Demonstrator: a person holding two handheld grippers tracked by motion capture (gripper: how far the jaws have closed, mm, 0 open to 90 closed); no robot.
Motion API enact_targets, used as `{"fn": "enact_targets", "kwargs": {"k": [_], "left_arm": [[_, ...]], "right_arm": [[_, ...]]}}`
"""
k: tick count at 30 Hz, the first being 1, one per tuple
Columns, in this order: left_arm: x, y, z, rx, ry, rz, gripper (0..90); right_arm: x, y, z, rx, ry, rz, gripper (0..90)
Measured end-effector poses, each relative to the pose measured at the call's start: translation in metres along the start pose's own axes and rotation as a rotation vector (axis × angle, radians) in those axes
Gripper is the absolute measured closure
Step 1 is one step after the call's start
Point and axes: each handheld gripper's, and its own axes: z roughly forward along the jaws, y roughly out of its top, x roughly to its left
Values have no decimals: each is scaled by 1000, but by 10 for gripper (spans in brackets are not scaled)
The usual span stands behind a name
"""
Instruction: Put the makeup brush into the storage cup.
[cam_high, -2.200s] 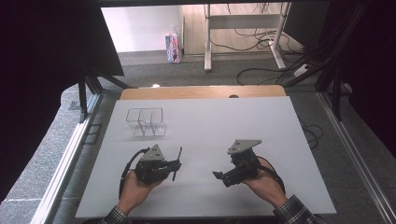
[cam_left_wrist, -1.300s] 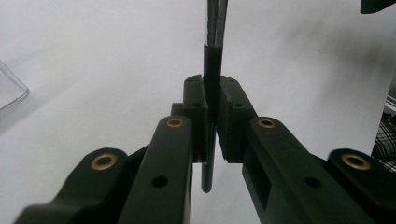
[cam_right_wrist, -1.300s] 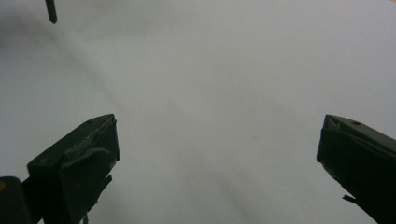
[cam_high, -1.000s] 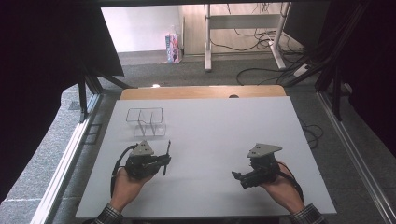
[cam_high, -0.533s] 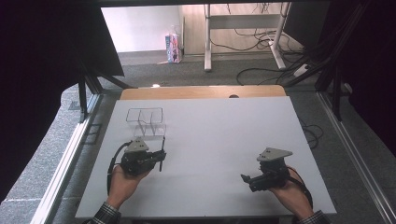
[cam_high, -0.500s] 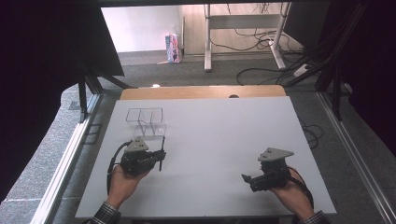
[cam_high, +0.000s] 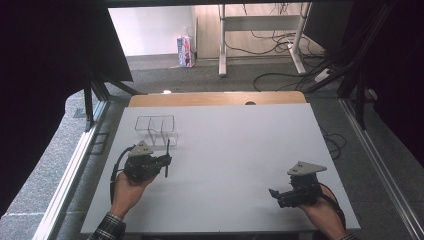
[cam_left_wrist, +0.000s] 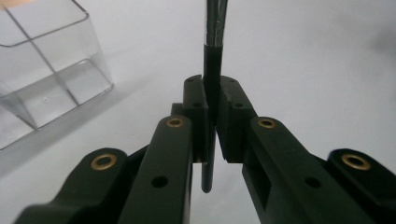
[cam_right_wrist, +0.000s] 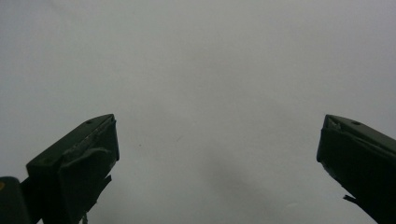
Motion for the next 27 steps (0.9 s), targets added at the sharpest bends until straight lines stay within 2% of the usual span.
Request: {"fn": "enact_targets", "kwargs": {"k": [11,14,22,27], "left_arm": [[15,4,-4,-19,37,-47,834],[21,7,-3,-24,67,-63,834],[28,13,-4,-36,71,-72,833],[33,18,-2,-45,74,-89,833]], "right_arm": [[1,-7,-4,10,3,3,0],[2,-9,-5,15,0,-1,0],[3,-11,-6,19,1,-9,0],[6,-11,-5,35,-4,-33,0]]}}
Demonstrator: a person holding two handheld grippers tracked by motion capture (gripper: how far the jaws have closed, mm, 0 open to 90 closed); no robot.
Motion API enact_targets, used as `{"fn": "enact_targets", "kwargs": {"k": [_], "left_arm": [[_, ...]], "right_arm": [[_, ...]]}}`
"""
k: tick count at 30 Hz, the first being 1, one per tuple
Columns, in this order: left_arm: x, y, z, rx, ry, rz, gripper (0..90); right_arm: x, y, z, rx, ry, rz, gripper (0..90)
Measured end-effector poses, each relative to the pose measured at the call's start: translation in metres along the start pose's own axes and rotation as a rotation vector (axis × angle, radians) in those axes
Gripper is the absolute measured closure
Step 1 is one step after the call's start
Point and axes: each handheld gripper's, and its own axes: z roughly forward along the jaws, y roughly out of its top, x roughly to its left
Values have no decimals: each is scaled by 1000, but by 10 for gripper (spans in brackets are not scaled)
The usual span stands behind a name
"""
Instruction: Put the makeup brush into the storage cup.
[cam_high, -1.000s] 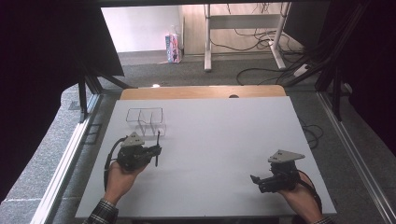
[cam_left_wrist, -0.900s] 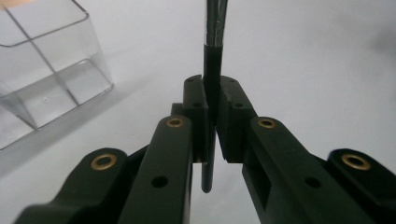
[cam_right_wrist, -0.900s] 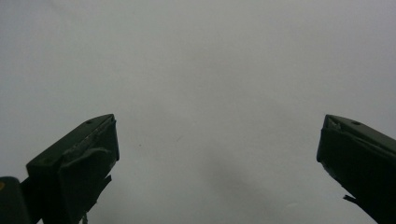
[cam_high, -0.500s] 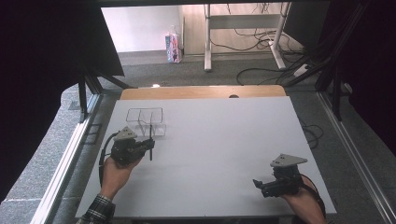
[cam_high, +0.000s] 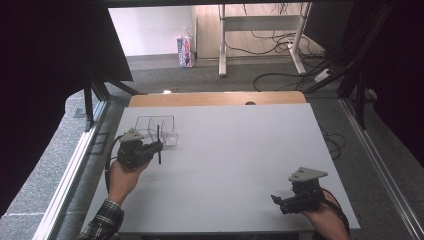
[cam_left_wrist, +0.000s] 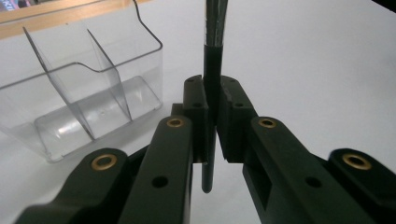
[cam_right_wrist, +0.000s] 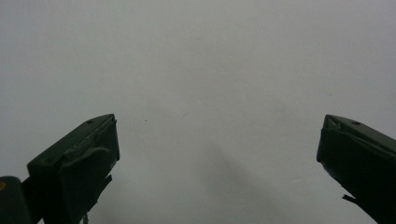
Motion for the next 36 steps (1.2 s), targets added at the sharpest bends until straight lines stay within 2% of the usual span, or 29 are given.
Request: {"fn": "enact_targets", "kwargs": {"k": [3,10,17,36], "left_arm": [[4,4,0,-7,11,0,833],[10,11,-2,-20,35,-2,833],[19,21,-5,-47,47,-34,834],[41,54,-6,-86,122,-38,835]], "right_arm": [[1,0,1,2,-5,-12,0],[0,0,0,-8,1,3,0],[1,1,1,-7,0,-1,0],[1,1,2,4,8,-10,0]]}}
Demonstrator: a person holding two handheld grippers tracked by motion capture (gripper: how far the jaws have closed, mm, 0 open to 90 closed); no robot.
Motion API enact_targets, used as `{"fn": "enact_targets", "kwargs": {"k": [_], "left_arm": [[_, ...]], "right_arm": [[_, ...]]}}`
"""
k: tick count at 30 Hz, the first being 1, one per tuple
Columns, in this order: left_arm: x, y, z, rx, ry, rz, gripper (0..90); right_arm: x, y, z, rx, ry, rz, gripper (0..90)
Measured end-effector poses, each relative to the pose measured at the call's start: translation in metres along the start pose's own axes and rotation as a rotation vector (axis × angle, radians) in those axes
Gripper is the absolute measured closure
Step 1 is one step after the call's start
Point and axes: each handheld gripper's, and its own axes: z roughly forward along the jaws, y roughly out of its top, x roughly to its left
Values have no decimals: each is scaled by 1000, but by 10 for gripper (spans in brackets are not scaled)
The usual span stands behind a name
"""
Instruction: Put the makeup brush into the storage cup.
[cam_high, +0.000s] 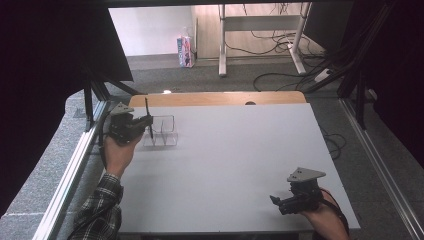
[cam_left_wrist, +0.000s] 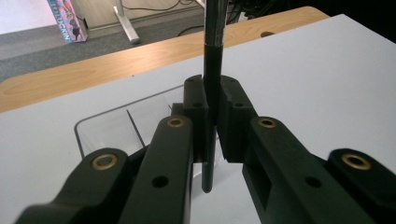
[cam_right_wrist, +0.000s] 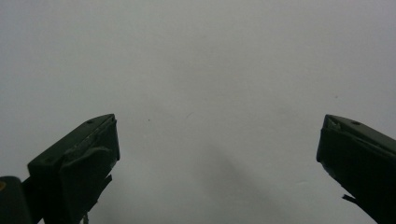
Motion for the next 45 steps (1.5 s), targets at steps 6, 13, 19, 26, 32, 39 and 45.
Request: {"fn": "enact_targets", "kwargs": {"k": [6,13,19,26,32,39,45], "left_arm": [[5,5,4,-5,17,-8,835],[10,13,9,-22,37,-18,835],[11,16,18,-27,55,-19,835],[14,18,25,-27,73,-23,835],[15,15,32,-26,84,-29,834],[17,6,39,-19,87,-41,834],[18,-4,46,-3,82,-50,834]], "right_arm": [[1,0,1,4,2,-5,0],[2,0,2,12,3,-15,0],[2,0,2,16,3,-18,0],[2,0,3,23,11,-21,0],[3,0,4,28,13,-30,0],[4,-1,5,35,15,-38,0],[5,-1,6,43,19,-48,0]]}}
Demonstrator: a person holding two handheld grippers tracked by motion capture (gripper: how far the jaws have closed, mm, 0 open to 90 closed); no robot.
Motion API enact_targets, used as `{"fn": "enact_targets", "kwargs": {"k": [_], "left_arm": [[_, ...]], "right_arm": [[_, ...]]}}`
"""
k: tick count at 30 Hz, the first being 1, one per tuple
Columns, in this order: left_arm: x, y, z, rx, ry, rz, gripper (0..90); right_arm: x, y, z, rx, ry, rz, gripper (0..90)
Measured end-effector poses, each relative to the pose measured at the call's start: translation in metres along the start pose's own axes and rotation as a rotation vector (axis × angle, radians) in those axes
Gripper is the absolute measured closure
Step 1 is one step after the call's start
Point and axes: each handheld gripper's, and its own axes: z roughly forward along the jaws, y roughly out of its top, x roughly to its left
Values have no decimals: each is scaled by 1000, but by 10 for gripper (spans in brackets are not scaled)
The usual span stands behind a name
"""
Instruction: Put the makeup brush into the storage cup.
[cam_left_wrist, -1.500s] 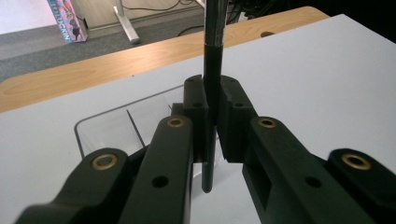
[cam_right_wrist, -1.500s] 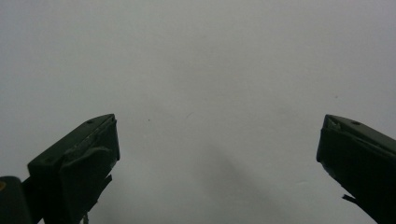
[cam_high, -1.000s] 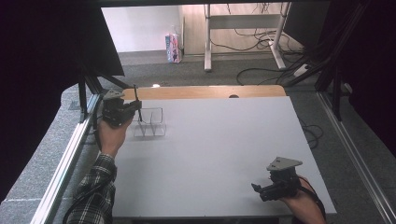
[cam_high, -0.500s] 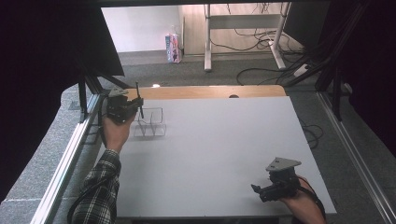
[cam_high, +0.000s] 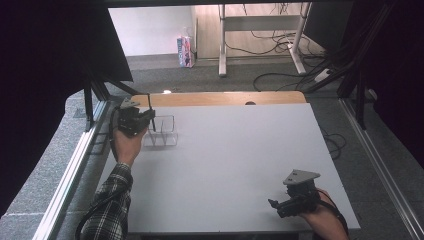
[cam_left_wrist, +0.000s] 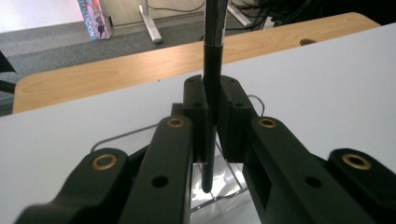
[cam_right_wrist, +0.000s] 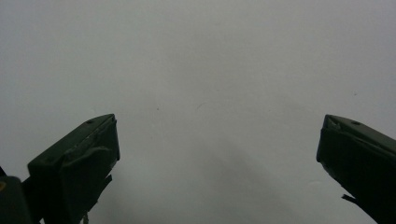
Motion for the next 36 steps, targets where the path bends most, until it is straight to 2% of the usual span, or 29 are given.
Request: {"fn": "enact_targets", "kwargs": {"k": [8,25,26,30,31,32,34,35,36], "left_arm": [[0,-11,6,11,-4,-8,834],[-5,-21,13,44,-11,21,823],[-6,-21,12,38,-4,21,800],[-6,-19,10,25,1,18,607],[-6,-18,10,24,6,21,607],[-6,-17,9,22,11,23,504],[-6,-16,8,20,12,20,423],[-5,-15,8,22,8,15,423],[-4,-14,7,25,-2,16,352]], "right_arm": [[1,0,1,7,-2,-8,0],[2,0,2,20,0,-17,0],[2,0,2,20,0,-17,0],[2,-1,2,21,-1,-17,0],[2,-1,2,21,-1,-17,0],[2,-1,2,21,-4,-20,0],[2,0,1,18,-6,-18,0],[2,0,1,18,-6,-18,0],[2,0,2,16,-8,-18,0]]}}
